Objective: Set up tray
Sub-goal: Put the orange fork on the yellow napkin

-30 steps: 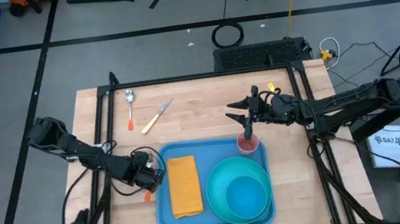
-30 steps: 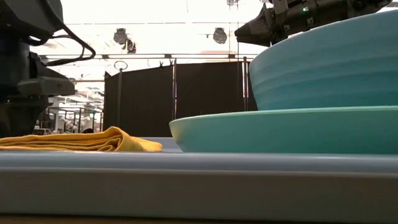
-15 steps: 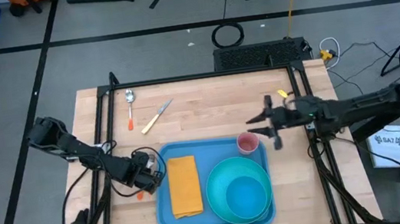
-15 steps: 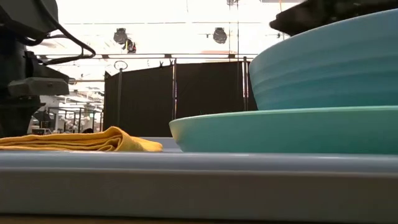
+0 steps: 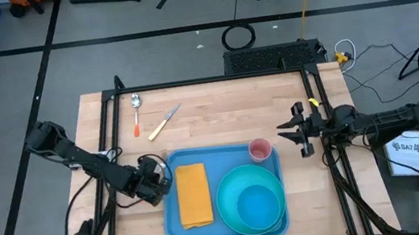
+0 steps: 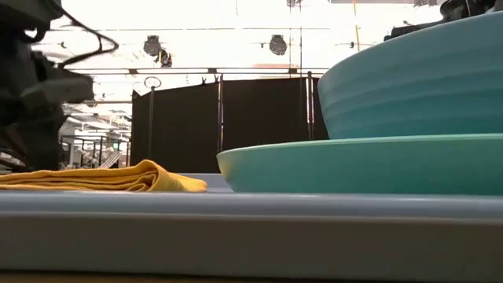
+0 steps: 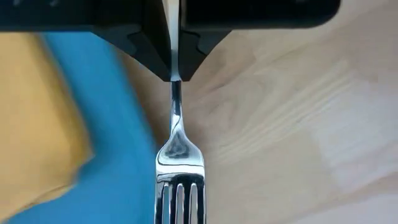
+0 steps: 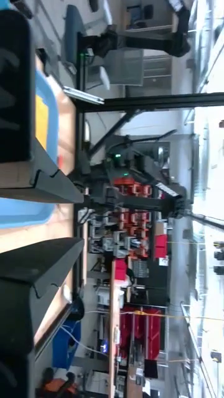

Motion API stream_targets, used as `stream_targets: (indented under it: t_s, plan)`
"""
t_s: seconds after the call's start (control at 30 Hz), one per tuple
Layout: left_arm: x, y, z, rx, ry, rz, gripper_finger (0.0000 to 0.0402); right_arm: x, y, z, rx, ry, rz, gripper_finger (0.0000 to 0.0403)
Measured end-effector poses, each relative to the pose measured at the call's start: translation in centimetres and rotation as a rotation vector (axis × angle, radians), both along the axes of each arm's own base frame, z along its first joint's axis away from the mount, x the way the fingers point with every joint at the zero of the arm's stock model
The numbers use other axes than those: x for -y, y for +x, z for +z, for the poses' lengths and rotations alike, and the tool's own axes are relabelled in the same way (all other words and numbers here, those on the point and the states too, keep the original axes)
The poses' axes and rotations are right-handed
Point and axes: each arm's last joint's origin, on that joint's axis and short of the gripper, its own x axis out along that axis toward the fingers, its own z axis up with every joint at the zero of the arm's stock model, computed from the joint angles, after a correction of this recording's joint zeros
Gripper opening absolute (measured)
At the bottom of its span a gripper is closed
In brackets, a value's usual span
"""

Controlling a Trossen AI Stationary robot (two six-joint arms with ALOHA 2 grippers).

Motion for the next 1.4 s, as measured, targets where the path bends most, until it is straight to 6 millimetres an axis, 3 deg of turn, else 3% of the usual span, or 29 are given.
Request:
stream_targets:
  t_s: [0.47,0.67,0.83,1.1,1.4]
  plan:
    - [2.1,2.2,8.0,0.155,0.054,-0.198,0.001,0.0,0.0,-1.0,-0.101,0.008,0.001,0.0089]
    - [3.5,3.5,10.1,0.367,0.068,-0.19,0.001,0.0,0.0,-1.0,-0.099,0.005,0.001,0.0089]
    - [4.0,5.0,9.5,0.495,0.066,-0.108,0.001,0.0,0.0,-0.8,-0.079,0.002,0.0,0.0089]
    - [5.9,6.7,4.8,0.395,-0.098,0.107,0.001,0.0,0.0,-0.6,-0.06,-0.002,-0.001,0.0089]
    - [7.4,6.8,2.9,0.401,-0.206,0.271,0.001,0.0,-0.1,-0.5,-0.045,-0.004,-0.001,0.0089]
